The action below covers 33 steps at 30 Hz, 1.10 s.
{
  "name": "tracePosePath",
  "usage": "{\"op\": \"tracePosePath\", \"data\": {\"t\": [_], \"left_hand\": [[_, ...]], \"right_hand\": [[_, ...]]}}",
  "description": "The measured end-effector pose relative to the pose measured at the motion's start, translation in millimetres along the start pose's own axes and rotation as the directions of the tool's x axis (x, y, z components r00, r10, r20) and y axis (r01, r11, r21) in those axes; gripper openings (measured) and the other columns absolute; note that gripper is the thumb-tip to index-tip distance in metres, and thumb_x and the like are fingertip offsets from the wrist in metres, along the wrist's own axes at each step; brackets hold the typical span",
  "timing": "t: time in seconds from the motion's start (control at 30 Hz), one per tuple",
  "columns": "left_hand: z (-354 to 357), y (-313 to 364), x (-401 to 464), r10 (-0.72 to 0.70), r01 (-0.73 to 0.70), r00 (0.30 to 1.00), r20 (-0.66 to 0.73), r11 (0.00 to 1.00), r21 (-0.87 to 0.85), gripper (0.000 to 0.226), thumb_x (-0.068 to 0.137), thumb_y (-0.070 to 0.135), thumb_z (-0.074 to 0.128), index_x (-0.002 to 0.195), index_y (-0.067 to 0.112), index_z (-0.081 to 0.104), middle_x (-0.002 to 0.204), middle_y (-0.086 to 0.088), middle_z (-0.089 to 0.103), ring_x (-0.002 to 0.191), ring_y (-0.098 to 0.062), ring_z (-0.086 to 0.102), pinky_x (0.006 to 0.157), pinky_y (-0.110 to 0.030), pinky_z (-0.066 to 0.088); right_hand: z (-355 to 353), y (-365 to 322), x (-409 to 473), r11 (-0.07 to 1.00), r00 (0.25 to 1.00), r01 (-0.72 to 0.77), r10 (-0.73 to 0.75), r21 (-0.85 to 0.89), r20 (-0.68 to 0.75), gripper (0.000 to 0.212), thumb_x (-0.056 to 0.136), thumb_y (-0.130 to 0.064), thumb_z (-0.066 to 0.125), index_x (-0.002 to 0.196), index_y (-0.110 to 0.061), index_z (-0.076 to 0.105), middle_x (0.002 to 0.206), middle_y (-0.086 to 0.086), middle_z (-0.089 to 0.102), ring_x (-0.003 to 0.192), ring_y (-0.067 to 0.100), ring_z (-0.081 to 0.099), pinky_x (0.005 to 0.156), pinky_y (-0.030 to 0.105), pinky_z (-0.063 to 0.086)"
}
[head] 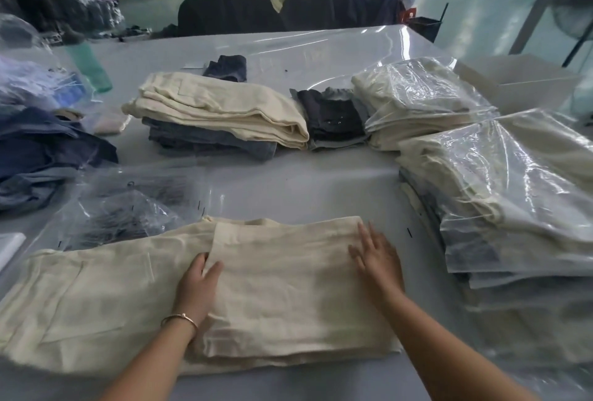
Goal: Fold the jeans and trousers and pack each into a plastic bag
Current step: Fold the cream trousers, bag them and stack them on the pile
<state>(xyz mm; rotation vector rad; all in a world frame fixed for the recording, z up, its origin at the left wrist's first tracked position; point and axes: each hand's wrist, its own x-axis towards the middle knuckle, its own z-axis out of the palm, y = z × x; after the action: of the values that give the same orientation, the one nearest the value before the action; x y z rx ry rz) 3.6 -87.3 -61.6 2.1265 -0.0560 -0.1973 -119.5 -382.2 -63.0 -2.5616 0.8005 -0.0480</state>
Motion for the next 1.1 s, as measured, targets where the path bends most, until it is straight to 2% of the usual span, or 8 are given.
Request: {"op": "tracePosePath", "data": {"t": [0.13, 0.37, 0.47, 0.53, 0.67, 0.77, 0.87, 1.1], "left_hand": [[-1.8, -2.8, -6.1, 0.048, -0.043, 0.998, 0.034, 0.991, -0.131, 0.012, 0.094, 0.015, 0.057, 0.097, 0.026, 0.061, 0.091, 0.014, 0.069, 0.086, -0.008, 0.063, 0.067, -0.008, 0.044], [-1.4, -16.2, -20.4, 0.234, -0.226, 0.960, -0.155, 0.972, 0.073, 0.015, 0.092, 0.021, 0.059, 0.103, 0.031, 0.056, 0.086, 0.011, 0.067, 0.076, -0.012, 0.063, 0.066, -0.029, 0.045], [-0.3, -17.9, -19.3, 0.236, -0.225, 0.957, -0.168, 0.971, 0.078, 0.016, 0.092, 0.020, 0.059, 0.101, 0.033, 0.055, 0.081, 0.015, 0.067, 0.073, -0.011, 0.064, 0.062, -0.024, 0.045], [0.4, -17.9, -16.2, 0.212, -0.200, 0.962, -0.172, 0.976, 0.083, 0.015, 0.092, 0.022, 0.059, 0.100, 0.034, 0.055, 0.077, 0.015, 0.066, 0.070, -0.012, 0.064, 0.059, -0.022, 0.045], [-2.2, -17.6, -8.9, 0.133, -0.125, 0.985, -0.110, 0.989, 0.075, 0.009, 0.094, 0.029, 0.055, 0.098, 0.037, 0.054, 0.075, 0.013, 0.067, 0.072, -0.017, 0.066, 0.061, -0.028, 0.047], [-3.3, -15.2, -2.6, 0.047, -0.044, 0.997, -0.063, 0.998, 0.037, 0.017, 0.096, 0.030, 0.054, 0.112, 0.028, 0.057, 0.102, 0.015, 0.068, 0.095, -0.014, 0.063, 0.071, -0.020, 0.043], [-3.5, -17.0, 7.6, -0.093, 0.093, 0.996, 0.001, 0.995, 0.047, 0.050, 0.096, 0.033, 0.052, 0.141, 0.013, 0.043, 0.138, -0.004, 0.051, 0.126, -0.016, 0.048, 0.094, -0.021, 0.033], [-3.1, -21.9, 9.5, -0.156, 0.154, 0.988, 0.013, 0.983, 0.095, 0.052, 0.096, 0.034, 0.052, 0.142, 0.011, 0.041, 0.141, -0.009, 0.050, 0.129, -0.019, 0.046, 0.093, -0.018, 0.030]], "right_hand": [[-34.7, -23.0, 48.5, 0.987, 0.991, 0.091, -0.103, 0.132, 0.088, 0.072, 0.082, -0.018, 0.065, 0.147, -0.024, 0.034, 0.152, 0.001, 0.036, 0.140, 0.018, 0.030, 0.114, 0.033, 0.024], [-49.3, -95.7, 94.6, 0.875, 0.706, 0.455, -0.239, -0.167, 0.667, 0.069, 0.071, -0.023, 0.081, 0.132, -0.017, 0.051, 0.133, 0.003, 0.050, 0.118, 0.022, 0.047, 0.092, 0.028, 0.039], [-47.8, -107.7, 101.2, 0.870, 0.683, 0.475, -0.266, -0.136, 0.680, 0.070, 0.070, -0.013, 0.081, 0.131, -0.017, 0.049, 0.129, 0.002, 0.048, 0.117, 0.022, 0.045, 0.094, 0.031, 0.042], [-44.7, -114.9, 103.4, 0.887, 0.641, 0.458, -0.282, -0.061, 0.714, 0.067, 0.069, -0.005, 0.080, 0.129, -0.014, 0.051, 0.112, 0.002, 0.055, 0.098, 0.018, 0.051, 0.077, 0.024, 0.044], [-39.6, -119.2, 105.7, 0.757, 0.590, 0.580, -0.136, -0.300, 0.796, 0.053, 0.074, -0.007, 0.077, 0.124, -0.004, 0.060, 0.103, 0.013, 0.064, 0.080, 0.015, 0.050, 0.068, 0.019, 0.044], [-50.1, -104.7, 110.5, 0.593, 0.617, 0.649, -0.043, -0.477, 0.786, 0.049, 0.078, -0.013, 0.075, 0.124, -0.001, 0.061, 0.087, 0.009, 0.056, 0.067, 0.016, 0.047, 0.052, 0.012, 0.040], [-68.1, -87.8, 119.4, 0.595, 0.620, 0.631, -0.001, -0.498, 0.784, 0.048, 0.076, -0.014, 0.076, 0.122, -0.007, 0.062, 0.098, 0.010, 0.059, 0.086, 0.017, 0.049, 0.068, 0.019, 0.036], [-72.1, -57.4, 128.6, 0.650, 0.605, 0.609, -0.011, -0.455, 0.796, 0.018, 0.069, 0.001, 0.068, 0.085, -0.008, 0.067, 0.078, 0.004, 0.055, 0.074, 0.016, 0.048, 0.052, 0.019, 0.032]]}}
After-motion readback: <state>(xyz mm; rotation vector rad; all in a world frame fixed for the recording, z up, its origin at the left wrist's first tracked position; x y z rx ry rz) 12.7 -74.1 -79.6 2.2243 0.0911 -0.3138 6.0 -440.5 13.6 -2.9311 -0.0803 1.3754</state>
